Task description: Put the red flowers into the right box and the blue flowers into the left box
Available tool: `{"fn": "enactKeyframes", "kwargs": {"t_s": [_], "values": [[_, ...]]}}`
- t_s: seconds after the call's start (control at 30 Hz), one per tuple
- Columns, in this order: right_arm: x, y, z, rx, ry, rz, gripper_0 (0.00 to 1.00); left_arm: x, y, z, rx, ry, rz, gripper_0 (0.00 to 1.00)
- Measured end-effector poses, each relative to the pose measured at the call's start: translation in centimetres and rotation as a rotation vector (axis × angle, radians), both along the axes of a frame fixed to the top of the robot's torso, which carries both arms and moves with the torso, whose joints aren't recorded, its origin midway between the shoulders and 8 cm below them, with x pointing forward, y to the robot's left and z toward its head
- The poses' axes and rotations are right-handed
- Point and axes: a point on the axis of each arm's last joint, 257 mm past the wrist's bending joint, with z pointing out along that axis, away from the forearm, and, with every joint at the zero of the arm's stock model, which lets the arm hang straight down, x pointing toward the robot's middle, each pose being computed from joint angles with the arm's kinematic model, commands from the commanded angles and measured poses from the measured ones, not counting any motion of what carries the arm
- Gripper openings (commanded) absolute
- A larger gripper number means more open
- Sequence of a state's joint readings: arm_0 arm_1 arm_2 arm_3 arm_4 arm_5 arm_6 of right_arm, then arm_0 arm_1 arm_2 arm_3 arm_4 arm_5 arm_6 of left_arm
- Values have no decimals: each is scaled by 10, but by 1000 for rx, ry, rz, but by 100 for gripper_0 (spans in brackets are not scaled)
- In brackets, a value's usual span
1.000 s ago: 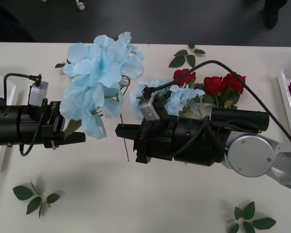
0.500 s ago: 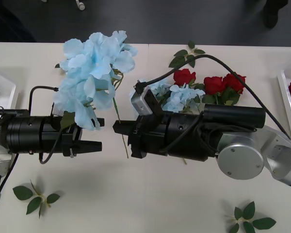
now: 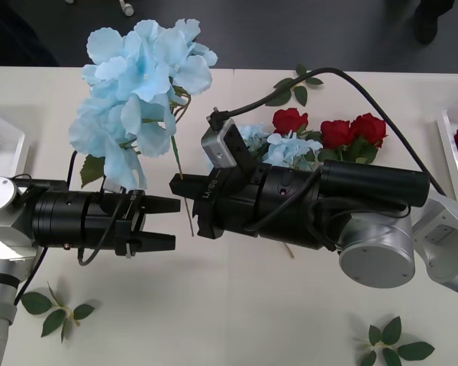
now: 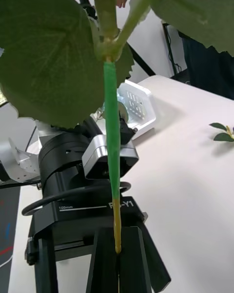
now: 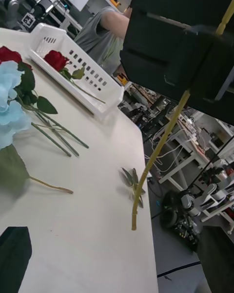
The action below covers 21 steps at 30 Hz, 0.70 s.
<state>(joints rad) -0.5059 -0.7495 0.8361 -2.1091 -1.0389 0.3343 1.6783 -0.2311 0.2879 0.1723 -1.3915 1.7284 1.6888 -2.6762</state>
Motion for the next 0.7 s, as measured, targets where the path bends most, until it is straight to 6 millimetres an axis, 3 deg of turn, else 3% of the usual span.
{"fn": "enactKeyframes", "kwargs": {"t_s": [0.27,0.3,0.33,0.37,0.4,0.5,0.53,0.7], "values": [[1,-1,-5,-14,15,-9,0,3,-23,6,-63,8,9,100],[1,-1,-5,-14,15,-9,0,3,-25,8,-72,8,13,90],[1,-1,-5,-14,15,-9,0,4,-28,9,-80,9,16,62],[1,-1,-5,-14,15,-9,0,5,-31,9,-86,9,17,53],[1,-1,-5,-14,15,-9,0,4,-33,9,-88,10,17,35],[2,-1,-5,-16,12,-9,0,4,-35,6,-79,13,17,5],[2,-2,-5,-17,10,-10,0,4,-35,6,-79,13,17,0],[3,-2,-5,-18,6,-13,0,4,-35,6,-79,13,17,0]]}}
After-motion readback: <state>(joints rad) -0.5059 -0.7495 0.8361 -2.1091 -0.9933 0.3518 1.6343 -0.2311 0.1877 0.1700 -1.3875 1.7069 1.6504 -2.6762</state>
